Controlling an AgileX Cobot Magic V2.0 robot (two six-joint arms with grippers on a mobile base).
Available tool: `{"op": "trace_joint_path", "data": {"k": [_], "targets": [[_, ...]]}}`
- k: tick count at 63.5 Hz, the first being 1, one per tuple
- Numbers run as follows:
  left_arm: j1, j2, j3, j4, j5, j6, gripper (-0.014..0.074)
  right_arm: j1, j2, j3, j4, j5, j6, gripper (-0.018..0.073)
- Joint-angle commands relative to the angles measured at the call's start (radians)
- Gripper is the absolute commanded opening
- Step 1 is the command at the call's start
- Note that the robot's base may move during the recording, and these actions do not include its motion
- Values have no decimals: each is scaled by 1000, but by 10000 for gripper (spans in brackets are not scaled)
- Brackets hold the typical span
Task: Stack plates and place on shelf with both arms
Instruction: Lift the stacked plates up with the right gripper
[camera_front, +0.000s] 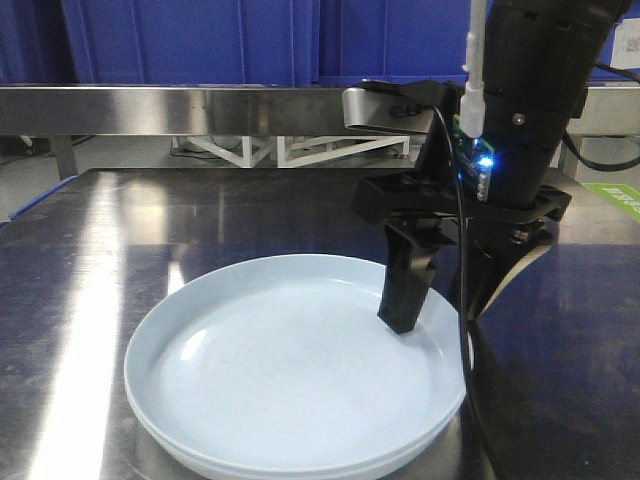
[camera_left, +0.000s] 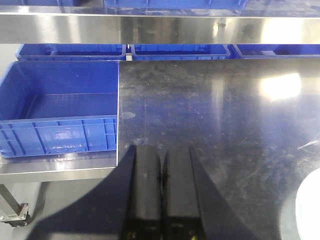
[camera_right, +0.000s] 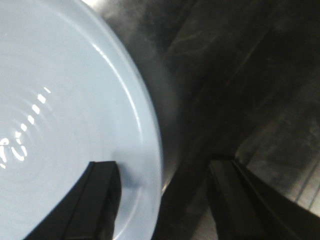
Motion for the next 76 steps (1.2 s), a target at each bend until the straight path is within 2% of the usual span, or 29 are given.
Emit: {"op": "trace_joint_path", "data": {"k": [1,14,26,50,76], "targets": [[-7,1,-29,7,-72,-10,83,0,-31,-25,10,-19,-12,458],[-7,1,-29,16,-72,-10,83,0,-31,-25,10,-15,-12,207],[-7,1,-29,16,-72,-10,83,0,-31,-25,10,11,-12,49],[-7,1,-29,16,-72,-10,83,0,-115,-28,10,-60,-12,58],[-7,1,-29,16,-72,-10,84,0,-483,10,10,-272,-12,58]]}}
